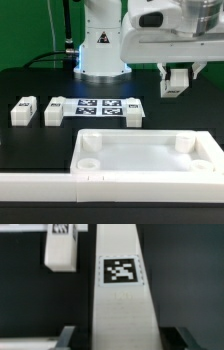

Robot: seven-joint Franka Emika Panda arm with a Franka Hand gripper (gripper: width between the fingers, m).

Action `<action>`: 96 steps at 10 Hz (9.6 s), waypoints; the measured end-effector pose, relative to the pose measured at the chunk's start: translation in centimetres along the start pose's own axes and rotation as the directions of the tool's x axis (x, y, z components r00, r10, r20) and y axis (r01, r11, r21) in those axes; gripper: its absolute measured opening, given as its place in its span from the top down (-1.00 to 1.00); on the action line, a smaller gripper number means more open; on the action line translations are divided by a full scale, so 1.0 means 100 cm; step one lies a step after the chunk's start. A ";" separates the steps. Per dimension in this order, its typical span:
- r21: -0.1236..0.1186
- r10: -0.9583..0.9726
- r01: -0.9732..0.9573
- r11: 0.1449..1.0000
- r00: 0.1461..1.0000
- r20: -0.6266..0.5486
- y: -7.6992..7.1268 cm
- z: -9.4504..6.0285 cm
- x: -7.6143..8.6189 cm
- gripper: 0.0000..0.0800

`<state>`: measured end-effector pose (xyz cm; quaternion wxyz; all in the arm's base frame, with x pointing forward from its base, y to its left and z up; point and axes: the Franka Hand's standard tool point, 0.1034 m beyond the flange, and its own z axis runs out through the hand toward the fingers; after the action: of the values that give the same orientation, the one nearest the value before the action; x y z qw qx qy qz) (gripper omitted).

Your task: Assemble desk

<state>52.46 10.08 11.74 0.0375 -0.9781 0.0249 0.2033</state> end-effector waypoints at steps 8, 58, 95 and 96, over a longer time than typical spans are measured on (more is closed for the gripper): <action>0.015 -0.041 0.055 0.998 0.874 -0.484 -0.004 -0.065 0.020 0.27; -0.153 -0.249 0.213 0.965 0.562 -0.788 -0.022 -0.072 0.105 0.27; -0.089 -0.208 0.188 0.978 0.891 -0.404 -0.022 -0.064 0.113 -0.62; -0.086 -0.204 0.187 0.979 0.930 -0.304 -0.018 -0.057 0.113 -0.62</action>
Offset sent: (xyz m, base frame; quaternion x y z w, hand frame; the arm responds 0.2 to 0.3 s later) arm 0.0000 0.0000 0.0000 0.0000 0.1938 0.0000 0.9810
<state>65.24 11.05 12.57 0.0261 -0.9961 -0.0725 0.0422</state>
